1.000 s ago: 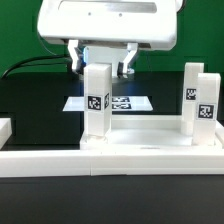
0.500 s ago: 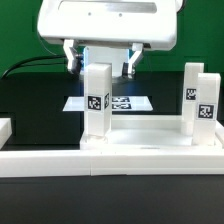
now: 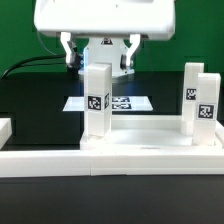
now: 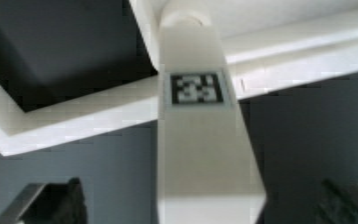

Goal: Assemble desk

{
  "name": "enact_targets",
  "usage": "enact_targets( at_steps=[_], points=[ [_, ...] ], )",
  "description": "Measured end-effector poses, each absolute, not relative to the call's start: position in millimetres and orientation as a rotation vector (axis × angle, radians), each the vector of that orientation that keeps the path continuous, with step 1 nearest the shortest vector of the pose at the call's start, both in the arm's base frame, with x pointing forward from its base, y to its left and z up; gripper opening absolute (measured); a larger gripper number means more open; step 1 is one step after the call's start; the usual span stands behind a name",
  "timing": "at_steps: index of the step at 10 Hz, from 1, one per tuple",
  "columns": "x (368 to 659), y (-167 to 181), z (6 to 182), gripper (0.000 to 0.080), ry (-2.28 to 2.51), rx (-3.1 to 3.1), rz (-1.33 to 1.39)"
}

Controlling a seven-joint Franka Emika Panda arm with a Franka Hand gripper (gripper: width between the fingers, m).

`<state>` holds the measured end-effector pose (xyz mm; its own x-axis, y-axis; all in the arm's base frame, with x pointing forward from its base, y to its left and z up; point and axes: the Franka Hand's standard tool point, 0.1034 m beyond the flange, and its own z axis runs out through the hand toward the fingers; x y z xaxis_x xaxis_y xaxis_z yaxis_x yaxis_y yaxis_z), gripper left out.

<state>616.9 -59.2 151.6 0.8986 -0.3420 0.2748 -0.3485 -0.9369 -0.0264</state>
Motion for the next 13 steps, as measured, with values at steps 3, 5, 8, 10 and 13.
enact_targets(
  at_steps=[3,5,8,10,13],
  points=[
    [608.8,-67.4,152.5,0.0649,-0.654,3.127,0.026],
    [617.9,-68.5,159.4,0.0649,-0.670,3.134,-0.078],
    [624.8,-58.3,157.2,0.0649,-0.713,3.116,-0.071],
    [629.5,-57.8,143.4,0.0649,-0.720,3.097,-0.054],
    [631.8,-57.5,127.5,0.0649,-0.735,3.074,-0.034]
  ],
)
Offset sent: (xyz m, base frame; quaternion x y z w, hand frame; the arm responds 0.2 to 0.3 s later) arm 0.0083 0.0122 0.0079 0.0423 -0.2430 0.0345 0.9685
